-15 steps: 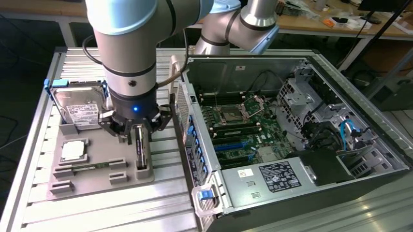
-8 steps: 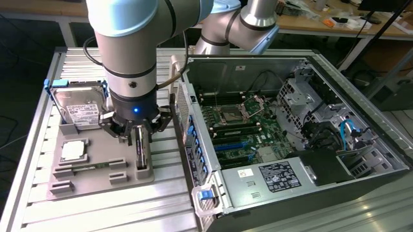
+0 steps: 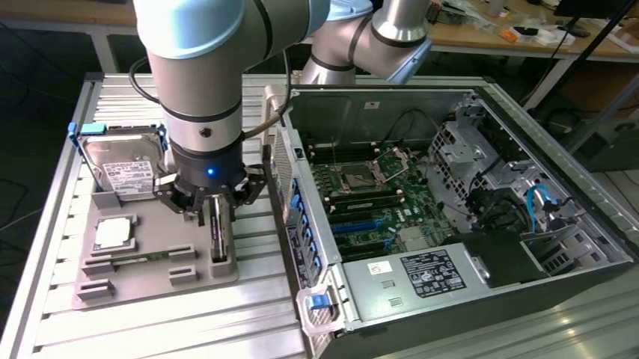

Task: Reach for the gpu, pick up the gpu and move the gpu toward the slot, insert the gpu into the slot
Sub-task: 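Pick up the gpu and move the gpu toward the slot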

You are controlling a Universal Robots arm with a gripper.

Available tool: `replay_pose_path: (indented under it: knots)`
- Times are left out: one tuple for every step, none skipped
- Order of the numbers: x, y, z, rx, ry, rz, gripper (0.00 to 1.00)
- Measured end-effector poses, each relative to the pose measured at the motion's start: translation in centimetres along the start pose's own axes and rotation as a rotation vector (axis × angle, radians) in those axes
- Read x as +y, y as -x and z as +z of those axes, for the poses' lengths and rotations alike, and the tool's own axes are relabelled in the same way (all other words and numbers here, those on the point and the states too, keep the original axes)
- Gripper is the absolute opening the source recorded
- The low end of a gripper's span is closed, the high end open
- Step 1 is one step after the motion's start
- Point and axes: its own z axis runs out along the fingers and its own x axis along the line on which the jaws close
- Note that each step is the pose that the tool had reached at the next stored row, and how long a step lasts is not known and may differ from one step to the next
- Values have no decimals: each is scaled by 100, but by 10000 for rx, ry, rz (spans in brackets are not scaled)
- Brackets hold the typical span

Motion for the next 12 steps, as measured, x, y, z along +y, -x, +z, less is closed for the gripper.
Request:
replay_pose_path:
  knots:
    - [0, 0, 0, 1, 0, 0, 48]
    - [0, 0, 0, 0, 0, 0, 48]
    - [0, 0, 0, 1, -1, 0, 48]
    - [0, 0, 0, 0, 0, 0, 48]
    - [0, 0, 0, 1, -1, 0, 48]
    - [0, 0, 0, 1, 0, 0, 48]
    - [0, 0, 0, 1, 0, 0, 48]
    - [0, 0, 0, 1, 0, 0, 48]
    - [0, 0, 0, 1, -1, 0, 47]
    - [0, 0, 0, 1, -1, 0, 40]
    - [0, 0, 0, 2, -1, 0, 40]
    - [0, 0, 0, 2, -1, 1, 34]
